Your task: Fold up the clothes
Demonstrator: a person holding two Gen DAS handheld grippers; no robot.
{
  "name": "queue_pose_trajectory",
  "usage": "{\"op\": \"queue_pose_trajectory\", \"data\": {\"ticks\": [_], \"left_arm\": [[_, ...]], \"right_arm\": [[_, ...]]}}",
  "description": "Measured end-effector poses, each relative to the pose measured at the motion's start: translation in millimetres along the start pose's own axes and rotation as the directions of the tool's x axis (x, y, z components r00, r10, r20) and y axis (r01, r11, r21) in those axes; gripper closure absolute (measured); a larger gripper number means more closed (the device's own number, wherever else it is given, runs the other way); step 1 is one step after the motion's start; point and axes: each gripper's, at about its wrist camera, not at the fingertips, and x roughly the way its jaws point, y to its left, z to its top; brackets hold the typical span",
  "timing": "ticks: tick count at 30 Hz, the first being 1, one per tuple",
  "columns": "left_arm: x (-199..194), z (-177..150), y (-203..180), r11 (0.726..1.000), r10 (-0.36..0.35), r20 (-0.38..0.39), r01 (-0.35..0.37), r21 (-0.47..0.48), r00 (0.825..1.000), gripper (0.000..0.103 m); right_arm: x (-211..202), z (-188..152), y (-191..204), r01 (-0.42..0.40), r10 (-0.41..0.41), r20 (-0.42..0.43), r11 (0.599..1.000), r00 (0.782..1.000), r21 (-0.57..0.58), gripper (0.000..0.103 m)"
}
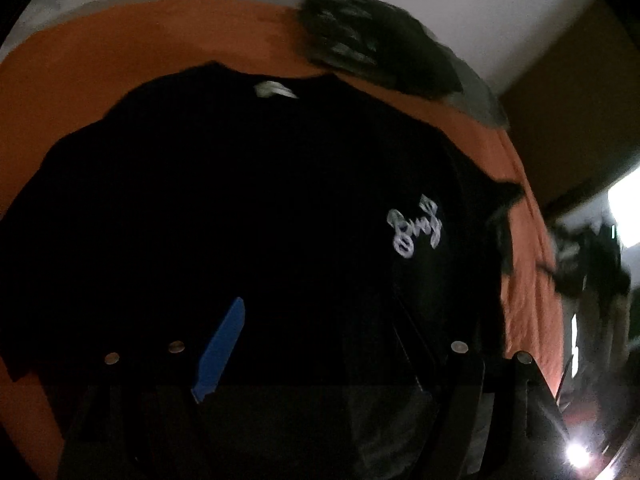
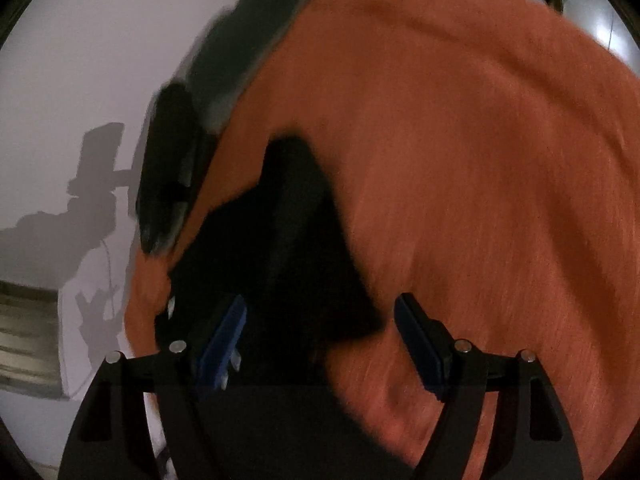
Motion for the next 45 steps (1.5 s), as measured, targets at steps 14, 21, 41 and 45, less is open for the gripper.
{"op": "queue_pose_trajectory", "data": {"ticks": [14,21,41,45], "left_arm": [[43,0,-12,0.999,-0.011,-0.045,0.013,0.049,0.999,0.026],[53,-7,-10,0.999,-0.001,-0.066,0.005,0.054,0.998,0.026],[-2,-13,61,0.992,0.023,0.019,-0.021,-0.126,1.000,0.026],[-4,-15,75,0.987,0.014,0.010,-0.012,-0.161,1.000,0.026]], "right_arm": [[59,63,24,-0.029,0.030,-0.004,0.929,1.000,-0.370,0.027],[75,84,29,0.002,-0.003,-0.002,0.923,1.000,-0.386,0.067],[94,-116,245,0.042,-0.162,-0.076,0.623,0.984,-0.781,0.086],[118,-182,246,-0.187,-0.168,-0.369,0.632,0.914,-0.752,0.078]]}}
